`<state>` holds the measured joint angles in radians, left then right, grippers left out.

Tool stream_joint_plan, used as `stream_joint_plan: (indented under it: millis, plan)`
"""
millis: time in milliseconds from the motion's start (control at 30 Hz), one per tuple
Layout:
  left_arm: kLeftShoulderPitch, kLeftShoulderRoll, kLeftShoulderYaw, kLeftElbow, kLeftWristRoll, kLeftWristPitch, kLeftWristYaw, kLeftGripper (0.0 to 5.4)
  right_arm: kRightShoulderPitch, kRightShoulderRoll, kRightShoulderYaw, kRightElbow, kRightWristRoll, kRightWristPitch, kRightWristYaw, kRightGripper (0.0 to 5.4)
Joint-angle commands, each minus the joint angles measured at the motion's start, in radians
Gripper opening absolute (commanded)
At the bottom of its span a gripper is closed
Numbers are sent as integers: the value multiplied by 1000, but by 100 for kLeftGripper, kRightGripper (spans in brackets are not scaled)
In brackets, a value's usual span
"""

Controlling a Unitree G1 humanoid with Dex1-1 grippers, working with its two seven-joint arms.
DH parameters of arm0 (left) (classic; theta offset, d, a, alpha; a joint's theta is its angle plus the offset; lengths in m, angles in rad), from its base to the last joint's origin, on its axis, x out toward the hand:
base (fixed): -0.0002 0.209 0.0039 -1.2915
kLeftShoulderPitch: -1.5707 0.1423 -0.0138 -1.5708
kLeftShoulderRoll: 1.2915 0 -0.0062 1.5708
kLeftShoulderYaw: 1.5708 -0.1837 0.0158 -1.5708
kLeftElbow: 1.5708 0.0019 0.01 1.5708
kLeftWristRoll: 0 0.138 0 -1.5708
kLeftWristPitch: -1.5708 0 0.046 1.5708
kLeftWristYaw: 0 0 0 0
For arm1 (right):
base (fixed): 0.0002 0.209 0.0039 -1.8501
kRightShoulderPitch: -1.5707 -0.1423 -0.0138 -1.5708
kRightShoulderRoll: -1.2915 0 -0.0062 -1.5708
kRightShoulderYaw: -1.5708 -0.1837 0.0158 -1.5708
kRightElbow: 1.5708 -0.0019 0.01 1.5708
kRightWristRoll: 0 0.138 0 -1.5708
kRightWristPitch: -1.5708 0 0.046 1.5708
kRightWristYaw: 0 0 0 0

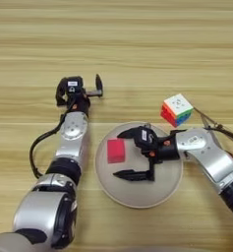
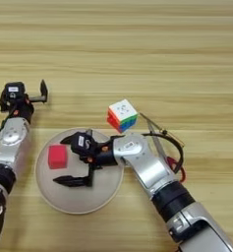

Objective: Move the objects on the table

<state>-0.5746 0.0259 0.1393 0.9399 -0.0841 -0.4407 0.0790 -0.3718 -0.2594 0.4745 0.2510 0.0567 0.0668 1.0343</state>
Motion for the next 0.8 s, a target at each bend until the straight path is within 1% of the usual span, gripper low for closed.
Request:
stream_joint_plan:
  millis: [33,233,300,333,367,567,600,633,800]
  plan:
    - [-13,18,17,2,-9,23,-12,540,-6,3,12,8,-17,8,2,528]
    - [-16,18,26,6,-7,20,-18,540,-13,19,8,47,-31,-4,-22,470]
    - [-16,24,25,5,3,11,-10,540,-16,27,4,62,-36,-7,-34,454]
    - [-16,27,23,5,8,6,-8,540,-18,28,5,66,-38,-7,-37,435]
    - [-16,28,22,3,10,3,-9,540,-19,30,5,71,-42,-8,-41,431]
    - [-18,34,18,5,18,-6,-5,540,-32,48,-7,103,-50,-12,-71,353]
    - [-18,34,17,6,20,-8,-4,540,-33,51,-10,107,-50,-13,-74,349]
    - [-18,35,16,7,22,-9,-3,540,-35,55,-12,112,-51,-13,-79,326]
    - [-20,36,12,11,34,-13,3,540,-39,65,-18,127,-53,-21,-90,248]
